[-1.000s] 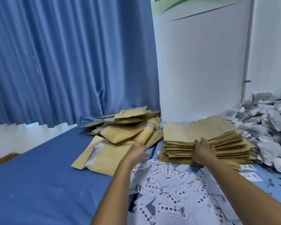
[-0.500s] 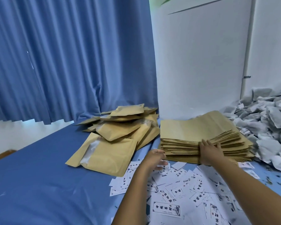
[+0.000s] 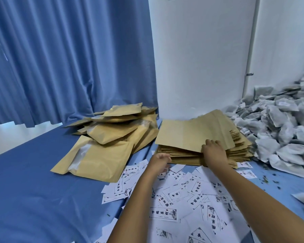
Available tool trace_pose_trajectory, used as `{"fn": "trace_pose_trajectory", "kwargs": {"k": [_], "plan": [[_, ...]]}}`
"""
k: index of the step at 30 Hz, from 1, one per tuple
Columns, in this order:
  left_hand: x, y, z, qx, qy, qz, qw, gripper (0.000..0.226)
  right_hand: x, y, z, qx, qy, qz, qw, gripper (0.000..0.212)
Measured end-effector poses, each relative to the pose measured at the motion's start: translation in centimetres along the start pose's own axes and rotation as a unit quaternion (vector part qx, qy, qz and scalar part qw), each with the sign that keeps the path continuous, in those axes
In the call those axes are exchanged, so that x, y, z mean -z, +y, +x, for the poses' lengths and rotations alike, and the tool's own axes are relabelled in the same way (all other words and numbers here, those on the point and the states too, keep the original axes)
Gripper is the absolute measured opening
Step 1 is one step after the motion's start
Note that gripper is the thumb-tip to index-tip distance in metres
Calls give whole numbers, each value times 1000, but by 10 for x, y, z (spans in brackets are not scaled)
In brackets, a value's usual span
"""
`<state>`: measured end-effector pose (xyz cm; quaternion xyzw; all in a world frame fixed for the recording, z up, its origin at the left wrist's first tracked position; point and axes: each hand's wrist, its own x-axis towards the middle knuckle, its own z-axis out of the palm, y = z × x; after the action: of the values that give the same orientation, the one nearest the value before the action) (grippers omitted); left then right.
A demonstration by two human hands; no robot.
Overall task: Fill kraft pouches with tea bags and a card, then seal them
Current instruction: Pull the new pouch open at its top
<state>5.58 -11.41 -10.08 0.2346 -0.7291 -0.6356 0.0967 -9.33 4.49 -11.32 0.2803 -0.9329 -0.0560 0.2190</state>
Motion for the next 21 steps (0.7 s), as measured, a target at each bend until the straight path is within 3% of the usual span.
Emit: {"fn": "trace_pose_trajectory", "kwargs": {"k": [3,6,8,10,12,14,16,17,19,21], "plan": [[-11,1,-3,10,-4,-44,999,11,8,6,-1,34,-5,5,999,22],[-26,1,-4,22,23,-77,996,22,18,9,-14,53,9,78,995,21],[-35,1,-4,43,46,-155,986,24,20,9,-32,68,35,154,985,18],[-45,-2,-5,65,52,-257,963,23,21,11,-52,133,-2,252,958,14],[-52,-6,-7,81,70,-324,940,24,23,18,-68,166,-59,387,905,15],[-60,-11,-9,93,81,-364,923,28,21,35,-73,69,30,472,878,9],[-67,-12,-14,106,76,-384,914,29,18,59,-75,-127,129,481,858,34],[-70,-12,-17,112,66,-385,914,30,16,72,-76,-222,120,503,827,51],[-74,-12,-24,125,26,-355,926,29,11,94,-79,-349,27,593,725,69],[-75,-9,-33,146,-17,-237,960,17,7,109,-86,-383,-56,696,604,59]]}}
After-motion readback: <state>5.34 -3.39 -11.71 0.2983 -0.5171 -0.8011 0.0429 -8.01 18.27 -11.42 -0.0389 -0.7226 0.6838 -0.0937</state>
